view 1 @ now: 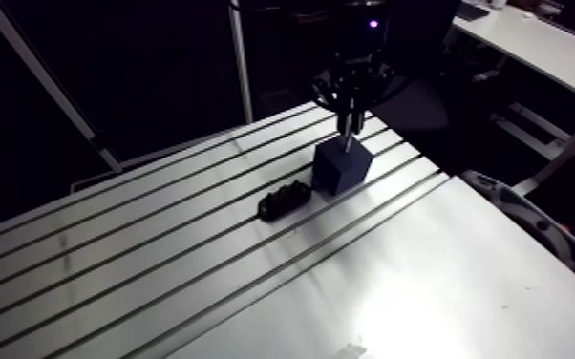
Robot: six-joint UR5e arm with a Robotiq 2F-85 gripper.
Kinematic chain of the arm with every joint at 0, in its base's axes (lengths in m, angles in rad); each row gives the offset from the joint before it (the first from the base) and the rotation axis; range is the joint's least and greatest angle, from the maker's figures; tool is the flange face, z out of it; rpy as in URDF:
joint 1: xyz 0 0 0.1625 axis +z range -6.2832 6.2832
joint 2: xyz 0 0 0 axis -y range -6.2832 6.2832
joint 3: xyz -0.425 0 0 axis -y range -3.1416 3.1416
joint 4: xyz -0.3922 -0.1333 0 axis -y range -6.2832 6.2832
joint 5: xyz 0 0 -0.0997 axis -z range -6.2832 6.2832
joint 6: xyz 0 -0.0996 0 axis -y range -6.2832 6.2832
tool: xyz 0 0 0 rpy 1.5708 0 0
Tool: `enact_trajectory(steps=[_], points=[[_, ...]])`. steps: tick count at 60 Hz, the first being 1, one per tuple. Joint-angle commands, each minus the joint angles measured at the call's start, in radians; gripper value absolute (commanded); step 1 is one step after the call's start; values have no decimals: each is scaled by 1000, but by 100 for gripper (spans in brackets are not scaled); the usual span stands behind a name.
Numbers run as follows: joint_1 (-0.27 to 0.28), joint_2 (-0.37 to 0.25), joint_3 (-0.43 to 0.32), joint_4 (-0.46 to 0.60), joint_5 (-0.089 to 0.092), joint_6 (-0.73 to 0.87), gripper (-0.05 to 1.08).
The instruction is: Pick up the M10 bolt and insert it into the hole until fully seated.
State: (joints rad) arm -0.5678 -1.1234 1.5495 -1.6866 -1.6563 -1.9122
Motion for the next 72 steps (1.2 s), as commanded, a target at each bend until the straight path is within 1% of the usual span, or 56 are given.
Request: enact_trajectory(steps=[1,30,67,69,70,71,72], points=[[0,0,1,0,0,0,108],[0,1,-1,-5,-1,0,108],[0,6,5,-6,2,0,108],[0,6,5,-6,2,1,106],[0,6,5,-6,2,0,102],[0,6,5,-6,2,0,102],[0,6,5,-6,2,-4,95]])
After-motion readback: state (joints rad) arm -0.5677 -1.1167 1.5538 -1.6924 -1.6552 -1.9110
